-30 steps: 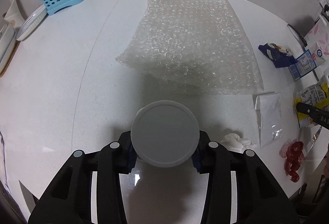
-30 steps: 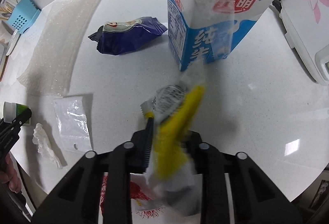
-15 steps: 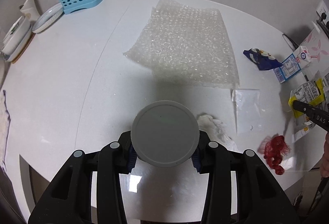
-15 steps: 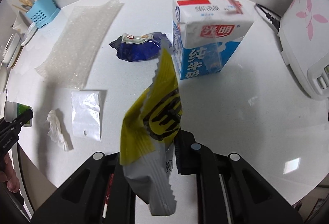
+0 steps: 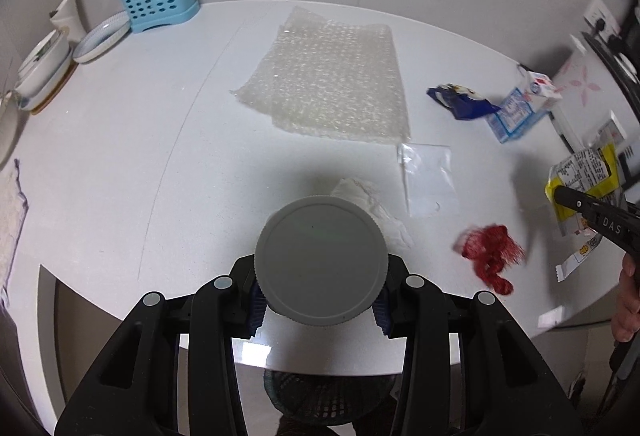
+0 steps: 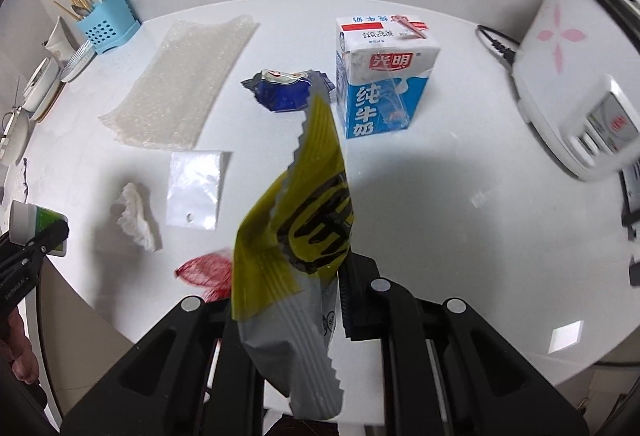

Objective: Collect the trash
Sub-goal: 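Carry the pill bottle and yellow wrapper down over the wastebasket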

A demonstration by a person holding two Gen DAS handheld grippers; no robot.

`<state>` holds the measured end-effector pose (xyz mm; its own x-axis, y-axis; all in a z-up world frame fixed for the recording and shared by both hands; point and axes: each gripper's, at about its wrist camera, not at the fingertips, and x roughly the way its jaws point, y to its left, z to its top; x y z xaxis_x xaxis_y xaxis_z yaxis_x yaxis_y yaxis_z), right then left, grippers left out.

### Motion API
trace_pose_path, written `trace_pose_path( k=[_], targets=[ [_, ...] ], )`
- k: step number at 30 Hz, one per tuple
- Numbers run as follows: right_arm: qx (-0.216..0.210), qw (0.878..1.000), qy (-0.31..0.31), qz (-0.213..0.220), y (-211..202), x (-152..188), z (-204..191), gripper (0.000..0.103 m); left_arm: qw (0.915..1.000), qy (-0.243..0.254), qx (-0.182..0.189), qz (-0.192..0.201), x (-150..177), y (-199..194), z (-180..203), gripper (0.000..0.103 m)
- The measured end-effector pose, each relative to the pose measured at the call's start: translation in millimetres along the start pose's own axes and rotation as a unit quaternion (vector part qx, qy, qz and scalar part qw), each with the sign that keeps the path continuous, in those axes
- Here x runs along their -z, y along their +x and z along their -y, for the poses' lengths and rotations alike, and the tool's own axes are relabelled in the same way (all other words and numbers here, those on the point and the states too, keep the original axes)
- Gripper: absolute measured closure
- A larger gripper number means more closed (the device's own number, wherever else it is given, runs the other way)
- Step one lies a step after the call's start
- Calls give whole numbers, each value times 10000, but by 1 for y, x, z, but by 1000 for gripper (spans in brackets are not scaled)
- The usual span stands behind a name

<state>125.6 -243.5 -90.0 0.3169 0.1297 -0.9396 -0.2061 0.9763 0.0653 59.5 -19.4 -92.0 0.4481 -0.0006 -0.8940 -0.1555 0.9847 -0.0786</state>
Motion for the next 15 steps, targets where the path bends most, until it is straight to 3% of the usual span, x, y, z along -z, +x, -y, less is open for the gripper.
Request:
trace_pose_path(
  k=[10, 15],
  targets=[
    [201, 9988, 354, 285, -40, 51, -43, 91, 9964, 700, 477, 94, 37, -33, -3, 62],
    [75, 9980, 531, 337, -52, 81, -71, 91, 9945, 867, 592, 47, 60, -41, -18, 62]
  ],
)
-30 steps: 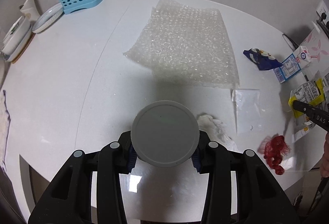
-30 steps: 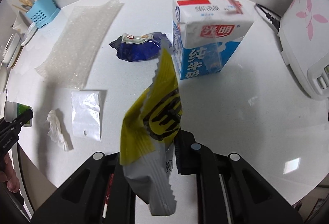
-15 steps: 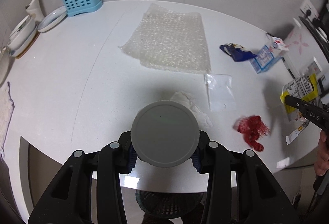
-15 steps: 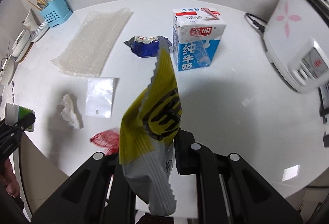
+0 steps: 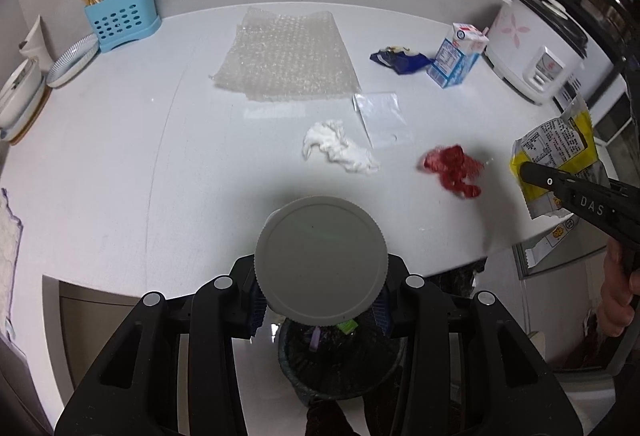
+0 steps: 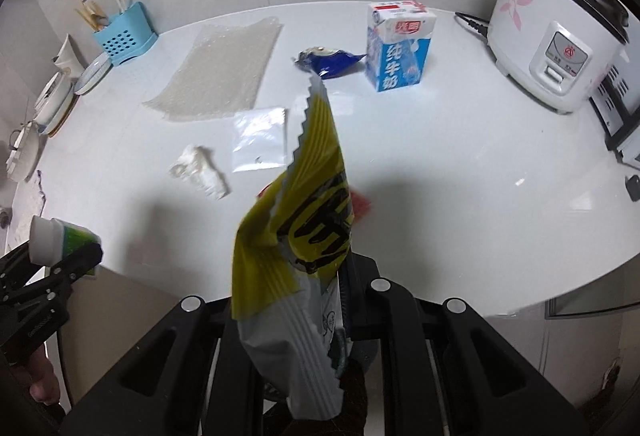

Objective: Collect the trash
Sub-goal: 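Carry the pill bottle and yellow wrapper down over the wastebasket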

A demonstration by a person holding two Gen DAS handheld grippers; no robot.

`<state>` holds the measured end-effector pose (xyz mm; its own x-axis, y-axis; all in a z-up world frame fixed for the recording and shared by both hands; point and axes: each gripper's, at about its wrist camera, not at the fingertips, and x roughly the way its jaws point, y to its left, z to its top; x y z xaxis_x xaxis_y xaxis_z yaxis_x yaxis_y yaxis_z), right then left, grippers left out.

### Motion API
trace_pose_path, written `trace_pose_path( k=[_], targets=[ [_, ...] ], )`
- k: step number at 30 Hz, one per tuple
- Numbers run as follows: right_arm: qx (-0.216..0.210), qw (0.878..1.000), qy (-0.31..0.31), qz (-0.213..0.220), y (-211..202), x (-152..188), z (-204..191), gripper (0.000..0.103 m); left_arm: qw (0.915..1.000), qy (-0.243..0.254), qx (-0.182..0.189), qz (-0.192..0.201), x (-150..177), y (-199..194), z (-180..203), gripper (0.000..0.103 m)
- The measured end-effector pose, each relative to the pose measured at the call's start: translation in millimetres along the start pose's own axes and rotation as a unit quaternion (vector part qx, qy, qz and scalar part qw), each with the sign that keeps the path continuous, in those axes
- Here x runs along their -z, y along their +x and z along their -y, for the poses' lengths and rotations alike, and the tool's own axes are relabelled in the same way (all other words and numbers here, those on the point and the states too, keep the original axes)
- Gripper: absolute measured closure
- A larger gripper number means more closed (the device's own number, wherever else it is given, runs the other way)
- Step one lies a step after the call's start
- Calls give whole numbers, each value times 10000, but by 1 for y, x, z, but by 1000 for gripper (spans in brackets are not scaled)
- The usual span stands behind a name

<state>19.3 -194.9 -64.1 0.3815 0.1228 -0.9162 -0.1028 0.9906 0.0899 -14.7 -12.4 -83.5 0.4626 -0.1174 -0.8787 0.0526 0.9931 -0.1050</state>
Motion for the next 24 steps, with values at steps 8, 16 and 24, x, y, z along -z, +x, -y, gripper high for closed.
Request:
trace_pose_path(
  k=[8, 16, 24],
  targets=[
    [-135, 9999, -57, 0, -9, 50, -35, 91, 9997, 109, 119, -174, 41, 0, -12, 62],
    [-300, 9992, -168, -189, 11, 104, -58, 91, 9989, 131, 225, -381, 81, 25, -19, 62],
    [-294, 9968, -450, -592, 50, 155, -70, 91, 9964, 214, 287, -775, 121, 65, -13, 62]
  ],
)
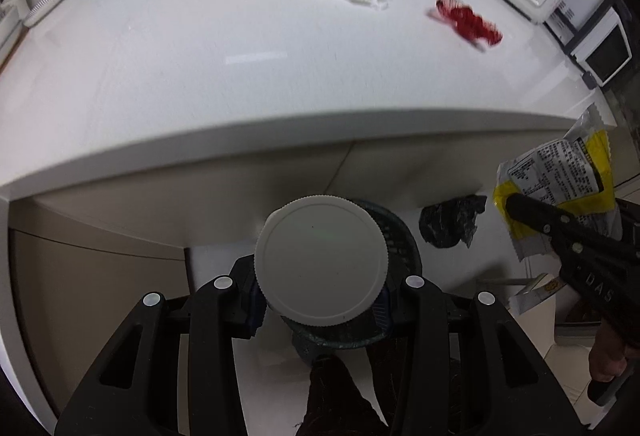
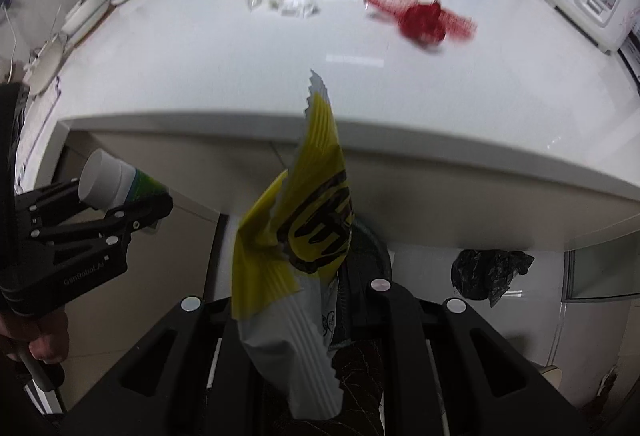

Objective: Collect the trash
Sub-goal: 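Carry the pill bottle and yellow wrapper down over the wastebasket, then open both tools to drop the bottle and wrapper into the wastebasket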

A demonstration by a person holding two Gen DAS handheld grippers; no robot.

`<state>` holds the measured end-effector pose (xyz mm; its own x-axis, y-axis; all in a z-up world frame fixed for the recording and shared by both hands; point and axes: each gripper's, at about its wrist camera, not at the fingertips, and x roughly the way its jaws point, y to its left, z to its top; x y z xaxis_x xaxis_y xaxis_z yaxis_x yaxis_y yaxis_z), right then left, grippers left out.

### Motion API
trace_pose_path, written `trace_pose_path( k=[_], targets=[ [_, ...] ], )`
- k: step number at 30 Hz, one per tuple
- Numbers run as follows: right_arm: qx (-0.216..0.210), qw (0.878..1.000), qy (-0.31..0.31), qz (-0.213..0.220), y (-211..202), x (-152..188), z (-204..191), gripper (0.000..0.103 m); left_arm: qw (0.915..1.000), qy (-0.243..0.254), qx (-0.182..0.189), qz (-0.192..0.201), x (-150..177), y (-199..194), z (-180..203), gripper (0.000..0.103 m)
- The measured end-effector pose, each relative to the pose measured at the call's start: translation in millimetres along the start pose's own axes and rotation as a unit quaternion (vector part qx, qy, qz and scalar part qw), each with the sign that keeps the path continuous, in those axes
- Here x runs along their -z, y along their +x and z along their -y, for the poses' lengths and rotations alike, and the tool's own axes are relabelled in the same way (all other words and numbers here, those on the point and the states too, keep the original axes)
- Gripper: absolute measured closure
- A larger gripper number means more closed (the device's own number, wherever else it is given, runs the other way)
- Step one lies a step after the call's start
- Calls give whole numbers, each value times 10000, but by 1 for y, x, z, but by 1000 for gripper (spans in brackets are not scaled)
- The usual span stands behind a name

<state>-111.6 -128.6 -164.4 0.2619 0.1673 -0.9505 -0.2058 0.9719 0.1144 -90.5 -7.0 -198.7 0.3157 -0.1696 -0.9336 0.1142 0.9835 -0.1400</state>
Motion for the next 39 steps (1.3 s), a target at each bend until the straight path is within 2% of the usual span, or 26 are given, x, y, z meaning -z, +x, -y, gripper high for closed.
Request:
trace_pose_path(
  k=[8, 13, 24, 27, 28, 31, 39],
  targets=[
    [107, 9988, -91, -470, 40, 35, 1, 91, 9986, 111, 91, -513, 24, 42, 10, 62],
    [159, 9975, -112, -674, 51, 47, 6, 91, 9967, 119, 59, -800, 34, 66, 15, 62],
    [88, 9971, -14, -760, 47, 55, 21, 91, 9953, 248, 200, -913, 34, 79, 25, 62],
    [83, 9970, 8, -767, 46, 55, 24, 91, 9956, 237, 229, -872, 35, 78, 29, 52],
    [83, 9970, 15, -771, 46, 55, 26, 91, 9959, 229, 233, -838, 35, 77, 30, 43],
    [69, 9970, 25, -774, 45, 54, 26, 91, 9969, 171, 227, -733, 39, 71, 31, 30],
    [-90, 9967, -19, -805, 54, 53, 18, 90, 9986, 8, 32, -536, 47, 58, 14, 13]
  ],
)
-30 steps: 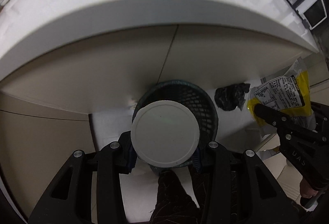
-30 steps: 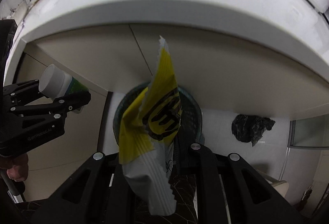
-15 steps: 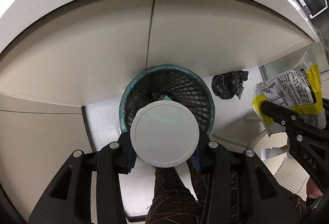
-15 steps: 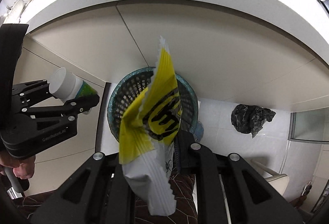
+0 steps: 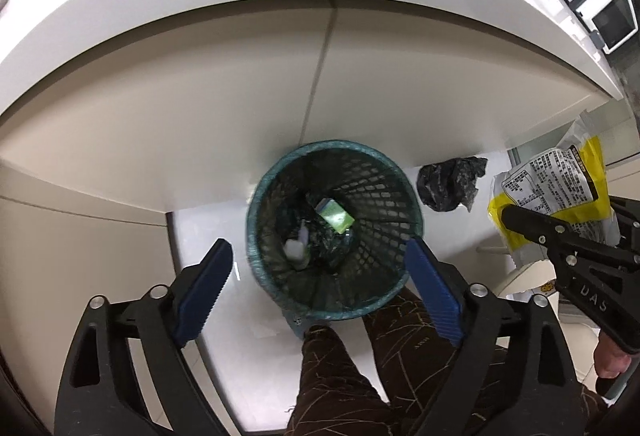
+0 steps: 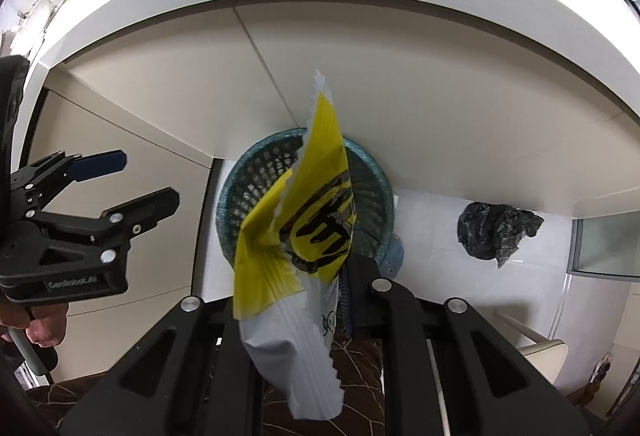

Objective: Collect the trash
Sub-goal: 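Open both tools to drop the bottle and wrapper into the wastebasket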

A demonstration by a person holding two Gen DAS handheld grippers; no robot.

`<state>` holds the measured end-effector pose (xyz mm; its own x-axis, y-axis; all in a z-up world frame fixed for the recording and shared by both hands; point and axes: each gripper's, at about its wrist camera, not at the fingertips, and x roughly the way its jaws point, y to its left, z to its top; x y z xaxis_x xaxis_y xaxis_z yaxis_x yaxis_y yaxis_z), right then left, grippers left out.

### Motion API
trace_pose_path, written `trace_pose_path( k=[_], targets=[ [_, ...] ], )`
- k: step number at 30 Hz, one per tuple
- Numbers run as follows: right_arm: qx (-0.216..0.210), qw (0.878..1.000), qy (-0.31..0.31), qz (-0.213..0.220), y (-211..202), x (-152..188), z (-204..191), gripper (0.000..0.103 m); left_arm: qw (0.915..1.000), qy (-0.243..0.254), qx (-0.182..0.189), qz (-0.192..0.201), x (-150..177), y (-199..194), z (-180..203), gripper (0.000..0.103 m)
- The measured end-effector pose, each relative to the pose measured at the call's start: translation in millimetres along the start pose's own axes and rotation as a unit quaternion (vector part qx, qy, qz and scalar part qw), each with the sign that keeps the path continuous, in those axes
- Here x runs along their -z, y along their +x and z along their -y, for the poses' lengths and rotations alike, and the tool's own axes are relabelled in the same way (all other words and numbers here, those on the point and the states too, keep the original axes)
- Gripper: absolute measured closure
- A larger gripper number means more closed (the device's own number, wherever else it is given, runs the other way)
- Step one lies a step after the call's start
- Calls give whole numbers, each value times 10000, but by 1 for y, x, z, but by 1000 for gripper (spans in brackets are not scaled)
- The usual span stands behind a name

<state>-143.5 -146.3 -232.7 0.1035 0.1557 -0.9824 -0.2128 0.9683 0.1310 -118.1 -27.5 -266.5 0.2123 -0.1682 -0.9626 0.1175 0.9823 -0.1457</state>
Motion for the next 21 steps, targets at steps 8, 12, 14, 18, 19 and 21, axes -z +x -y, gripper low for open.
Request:
trace_pose_path(
  k=[8, 12, 14, 18, 19, 21],
  targets=[
    [-101, 9998, -137, -115, 21, -9, -17, 89, 9993, -349, -163, 14, 12, -12, -35, 6],
    [-96, 9996, -205, -186, 32, -13, -26, 88, 9987, -470, -176, -73, 16, -15, -47, 6],
    [-106, 9995, -219, -222, 35, -15, -32, 88, 9984, -527, -214, -66, 17, -17, -53, 6],
    [-100, 9992, -242, -290, 42, -17, -37, 84, 9980, -583, -231, -44, 19, -19, -57, 6],
    [-100, 9992, -244, -300, 43, -17, -37, 82, 9979, -600, -222, -43, 19, -20, -59, 6],
    [-66, 9992, -232, -312, 45, -17, -38, 76, 9977, -630, -244, -31, 19, -20, -61, 6]
  ],
)
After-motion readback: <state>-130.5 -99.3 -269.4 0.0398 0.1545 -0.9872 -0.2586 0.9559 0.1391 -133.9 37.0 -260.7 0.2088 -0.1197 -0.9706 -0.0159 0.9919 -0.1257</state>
